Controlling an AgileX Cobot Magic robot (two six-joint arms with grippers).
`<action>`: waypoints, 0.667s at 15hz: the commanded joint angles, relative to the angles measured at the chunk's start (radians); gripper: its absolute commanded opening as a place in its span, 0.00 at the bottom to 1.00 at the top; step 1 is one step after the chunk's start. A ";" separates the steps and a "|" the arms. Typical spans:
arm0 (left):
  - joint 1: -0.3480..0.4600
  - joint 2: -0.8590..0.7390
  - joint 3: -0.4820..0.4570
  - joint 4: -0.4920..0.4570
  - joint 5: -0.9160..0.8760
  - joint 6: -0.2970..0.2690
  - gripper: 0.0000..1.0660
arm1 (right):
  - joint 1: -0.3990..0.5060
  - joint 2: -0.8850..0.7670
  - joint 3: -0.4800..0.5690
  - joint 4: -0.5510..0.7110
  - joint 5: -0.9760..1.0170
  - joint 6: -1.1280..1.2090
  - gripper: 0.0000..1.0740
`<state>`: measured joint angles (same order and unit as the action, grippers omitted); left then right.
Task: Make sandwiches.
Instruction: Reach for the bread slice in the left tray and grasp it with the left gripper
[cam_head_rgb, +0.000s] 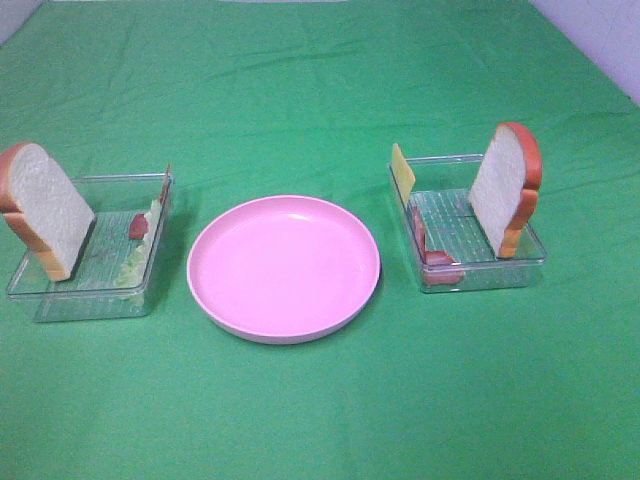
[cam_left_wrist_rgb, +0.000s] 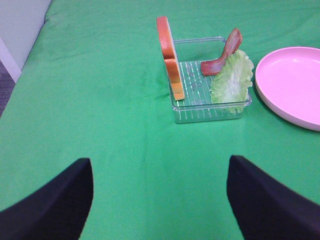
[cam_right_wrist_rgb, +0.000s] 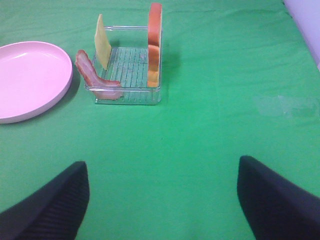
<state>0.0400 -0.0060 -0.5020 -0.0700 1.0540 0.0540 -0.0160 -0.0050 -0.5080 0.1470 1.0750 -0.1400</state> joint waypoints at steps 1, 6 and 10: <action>0.003 -0.021 0.002 -0.007 -0.008 0.002 0.67 | -0.006 -0.004 0.002 -0.003 -0.011 -0.011 0.72; 0.003 -0.021 0.002 -0.007 -0.008 0.002 0.67 | -0.006 -0.004 0.002 -0.003 -0.011 -0.011 0.72; 0.003 -0.021 0.002 -0.007 -0.008 0.002 0.67 | -0.006 -0.004 0.002 -0.003 -0.011 -0.011 0.72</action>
<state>0.0400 -0.0060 -0.5020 -0.0700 1.0540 0.0540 -0.0160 -0.0050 -0.5080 0.1470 1.0750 -0.1400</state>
